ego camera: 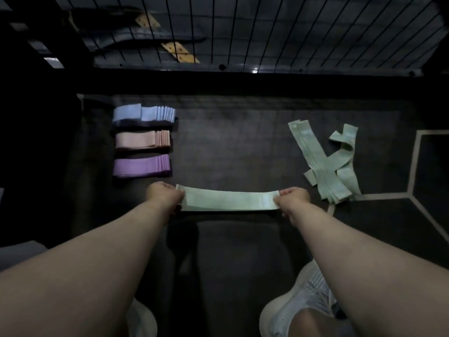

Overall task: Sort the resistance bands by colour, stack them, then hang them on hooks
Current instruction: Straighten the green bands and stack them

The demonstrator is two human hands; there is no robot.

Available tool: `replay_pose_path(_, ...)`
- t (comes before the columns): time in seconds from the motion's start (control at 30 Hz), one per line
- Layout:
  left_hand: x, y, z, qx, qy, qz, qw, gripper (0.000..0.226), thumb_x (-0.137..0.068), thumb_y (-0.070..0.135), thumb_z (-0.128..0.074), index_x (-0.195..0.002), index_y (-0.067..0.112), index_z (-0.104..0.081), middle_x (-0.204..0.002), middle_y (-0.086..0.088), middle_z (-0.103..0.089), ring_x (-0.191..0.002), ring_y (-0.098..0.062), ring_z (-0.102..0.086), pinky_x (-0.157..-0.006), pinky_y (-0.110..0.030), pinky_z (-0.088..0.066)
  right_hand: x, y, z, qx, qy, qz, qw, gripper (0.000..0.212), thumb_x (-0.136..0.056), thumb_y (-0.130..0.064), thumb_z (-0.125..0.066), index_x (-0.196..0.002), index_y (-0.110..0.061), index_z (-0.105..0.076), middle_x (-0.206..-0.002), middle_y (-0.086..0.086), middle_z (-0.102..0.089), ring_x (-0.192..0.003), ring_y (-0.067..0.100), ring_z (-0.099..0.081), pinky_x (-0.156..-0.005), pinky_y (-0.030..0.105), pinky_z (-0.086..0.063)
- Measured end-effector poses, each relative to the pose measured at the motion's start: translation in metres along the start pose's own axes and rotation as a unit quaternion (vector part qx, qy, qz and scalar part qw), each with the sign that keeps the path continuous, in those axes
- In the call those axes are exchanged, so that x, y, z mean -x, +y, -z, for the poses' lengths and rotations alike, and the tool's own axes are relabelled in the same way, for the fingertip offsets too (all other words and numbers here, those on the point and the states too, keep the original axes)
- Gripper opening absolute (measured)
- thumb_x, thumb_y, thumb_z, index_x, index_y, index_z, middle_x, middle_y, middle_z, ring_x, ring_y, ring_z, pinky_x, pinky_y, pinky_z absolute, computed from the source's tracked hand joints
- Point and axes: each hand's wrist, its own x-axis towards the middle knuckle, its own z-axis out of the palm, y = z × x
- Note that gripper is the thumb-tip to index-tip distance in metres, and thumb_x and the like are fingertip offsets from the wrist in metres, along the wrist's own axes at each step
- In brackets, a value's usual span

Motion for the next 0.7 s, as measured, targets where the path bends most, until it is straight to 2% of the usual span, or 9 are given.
replay_pose_path(0.1, -0.013, -0.012, -0.007, -0.021, 0.021, 0.003, 1.0, 0.016, -0.085, 0.01, -0.073, -0.078, 0.01, -0.059, -0.072, -0.017, -0.063, -0.053, -0.023, -0.054, -0.057, -0.03, -0.047, -0.009, 0.009, -0.01, 0.004, 0.0, -0.005, 1.0, 0.023, -0.081, -0.002, -0.07, -0.069, -0.017, -0.058, -0.082, 0.006, -0.065, -0.077, 0.023, -0.061, -0.076, 0.035, -0.052)
replay_pose_path(0.2, -0.022, -0.024, -0.014, -0.026, 0.042, 0.008, 0.999, 0.017, -0.08, 0.015, -0.076, -0.075, 0.013, -0.059, -0.087, -0.016, -0.07, -0.068, -0.025, -0.06, -0.073, -0.037, -0.055, -0.016, 0.016, -0.016, 0.045, -0.004, 0.017, 0.999, 0.011, -0.082, -0.004, -0.071, -0.08, -0.013, -0.065, -0.083, 0.003, -0.063, -0.082, 0.02, -0.06, -0.079, 0.029, -0.049)
replay_pose_path(0.3, -0.026, -0.03, -0.019, -0.036, 0.05, 0.011, 0.998, 0.019, -0.078, 0.018, -0.078, -0.075, 0.015, -0.06, -0.087, -0.015, -0.071, -0.074, -0.027, -0.064, -0.08, -0.042, -0.059, -0.019, 0.021, -0.02, 0.063, 0.0, 0.04, 0.997, 0.008, -0.083, -0.007, -0.072, -0.087, -0.011, -0.067, -0.089, 0.004, -0.065, -0.085, 0.02, -0.061, -0.081, 0.027, -0.048)
replay_pose_path(0.4, -0.026, -0.033, -0.023, -0.083, 0.055, -0.008, 0.995, 0.016, -0.082, 0.02, -0.076, -0.079, 0.015, -0.061, -0.087, -0.009, -0.068, -0.084, -0.028, -0.066, -0.081, -0.034, -0.055, -0.022, 0.028, -0.024, 0.087, 0.002, 0.06, 0.994, 0.009, -0.084, -0.011, -0.07, -0.086, -0.016, -0.062, -0.088, 0.003, -0.065, -0.089, 0.023, -0.063, -0.077, 0.026, -0.045)
replay_pose_path(0.47, -0.028, -0.033, -0.024, -0.128, 0.063, -0.03, 0.989, 0.015, -0.084, 0.021, -0.074, -0.083, 0.014, -0.06, -0.087, -0.006, -0.065, -0.089, -0.029, -0.065, -0.076, -0.028, -0.048, -0.024, 0.032, -0.025, 0.109, -0.007, 0.083, 0.991, 0.011, -0.087, -0.014, -0.068, -0.087, -0.019, -0.058, -0.087, 0.003, -0.063, -0.09, 0.026, -0.064, -0.075, 0.027, -0.045)
replay_pose_path(0.53, -0.027, -0.033, -0.024, -0.156, 0.052, -0.038, 0.986, 0.016, -0.086, 0.021, -0.072, -0.091, 0.014, -0.059, -0.094, -0.006, -0.065, -0.092, -0.027, -0.063, -0.076, -0.027, -0.044, -0.025, 0.036, -0.025, 0.157, 0.0, 0.112, 0.981, 0.016, -0.087, -0.019, -0.068, -0.1, -0.017, -0.059, -0.104, 0.008, -0.061, -0.1, 0.029, -0.061, -0.083, 0.032, -0.049)
replay_pose_path(0.6, -0.023, -0.034, -0.024, -0.218, 0.05, -0.052, 0.973, 0.029, -0.086, 0.029, -0.072, -0.107, 0.016, -0.057, -0.113, -0.009, -0.061, -0.102, -0.028, -0.06, -0.085, -0.033, -0.046, -0.022, 0.037, -0.026, 0.26, 0.024, 0.179, 0.949, 0.038, -0.086, -0.027, -0.07, -0.12, -0.016, -0.057, -0.125, 0.01, -0.05, -0.116, 0.03, -0.051, -0.097, 0.038, -0.044)
replay_pose_path(0.63, -0.021, -0.035, -0.023, -0.302, 0.066, -0.08, 0.948, 0.042, -0.085, 0.036, -0.072, -0.117, 0.016, -0.054, -0.122, -0.01, -0.055, -0.11, -0.03, -0.056, -0.091, -0.037, -0.044, -0.02, 0.037, -0.027, 0.315, 0.02, 0.241, 0.918, 0.05, -0.084, -0.031, -0.071, -0.129, -0.016, -0.054, -0.133, 0.009, -0.045, -0.123, 0.03, -0.045, -0.102, 0.039, -0.04)
replay_pose_path(0.7, -0.019, -0.037, -0.023, -0.463, 0.094, -0.189, 0.861, 0.064, -0.081, 0.046, -0.071, -0.133, 0.019, -0.045, -0.134, -0.009, -0.045, -0.121, -0.031, -0.047, -0.097, -0.039, -0.04, -0.016, 0.032, -0.031, 0.4, -0.049, 0.359, 0.842, 0.071, -0.082, -0.036, -0.073, -0.143, -0.017, -0.043, -0.146, 0.006, -0.036, -0.135, 0.028, -0.034, -0.111, 0.038, -0.031)
